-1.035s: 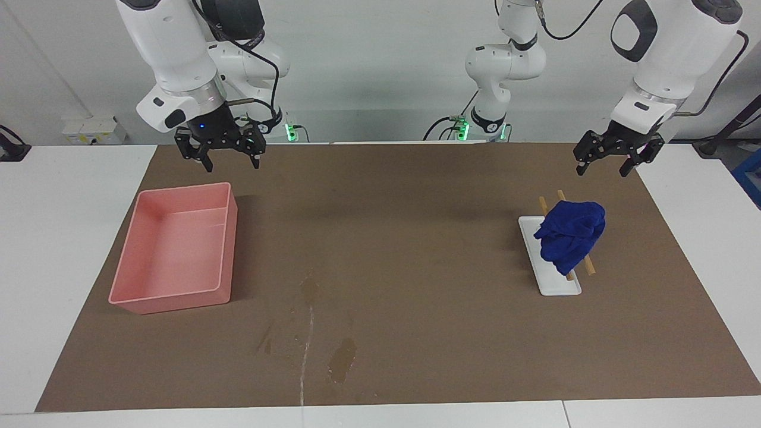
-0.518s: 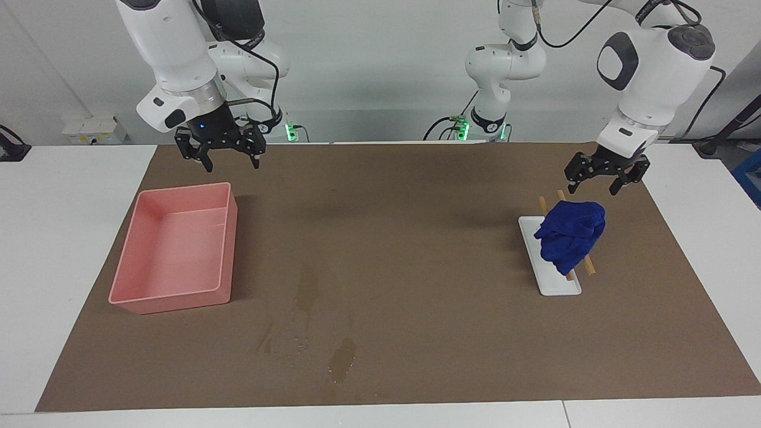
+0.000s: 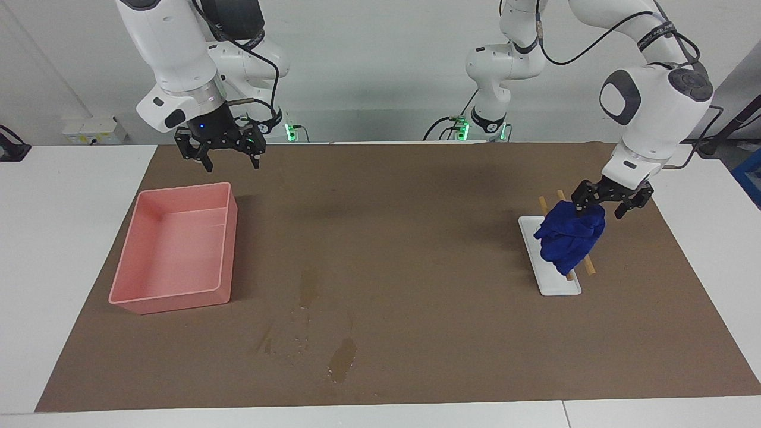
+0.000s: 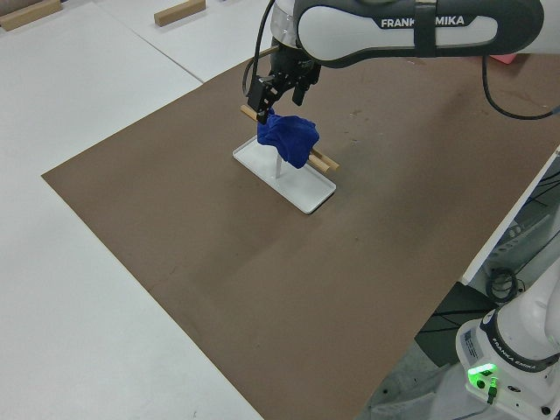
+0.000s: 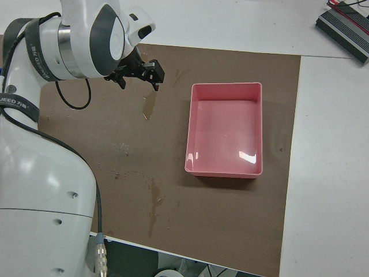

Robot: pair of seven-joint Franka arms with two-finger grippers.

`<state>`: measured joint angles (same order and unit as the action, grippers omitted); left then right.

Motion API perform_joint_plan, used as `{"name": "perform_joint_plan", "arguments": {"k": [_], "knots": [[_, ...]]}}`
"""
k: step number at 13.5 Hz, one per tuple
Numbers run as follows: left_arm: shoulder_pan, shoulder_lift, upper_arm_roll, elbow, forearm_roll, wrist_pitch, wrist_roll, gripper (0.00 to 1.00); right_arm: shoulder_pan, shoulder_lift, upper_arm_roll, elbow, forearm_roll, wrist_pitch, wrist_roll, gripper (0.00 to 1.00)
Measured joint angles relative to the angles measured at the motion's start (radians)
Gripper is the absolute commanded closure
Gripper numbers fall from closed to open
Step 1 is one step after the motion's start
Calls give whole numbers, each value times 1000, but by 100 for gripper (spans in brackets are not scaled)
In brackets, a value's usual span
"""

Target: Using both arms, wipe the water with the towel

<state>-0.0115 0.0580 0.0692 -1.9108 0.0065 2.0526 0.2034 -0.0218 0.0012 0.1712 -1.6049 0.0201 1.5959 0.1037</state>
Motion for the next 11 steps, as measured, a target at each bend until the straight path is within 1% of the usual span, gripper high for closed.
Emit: {"name": "perform_joint_plan", "arguments": {"k": [1,2,3,4,6,7,11], "knots": [[0,6,-1,-17,0,18,0,0,0,0,0,0,0,0,0,0],[0,6,-2,-34,0,28,0,3,0,0,0,0,0,0,0,0],[0,6,-3,-45,0,31,0,15,0,0,0,0,0,0,0,0],[0,6,-3,-51,0,31,0,40,0,0,0,0,0,0,0,0],[0,4,-4,-53,-1,27,0,97,0,0,0,0,0,0,0,0],[0,3,-4,-53,-2,25,0,100,0,0,0,0,0,0,0,0],[-2,-11,-10,-52,-8,2,-36,100,0,0,0,0,0,0,0,0]]}}
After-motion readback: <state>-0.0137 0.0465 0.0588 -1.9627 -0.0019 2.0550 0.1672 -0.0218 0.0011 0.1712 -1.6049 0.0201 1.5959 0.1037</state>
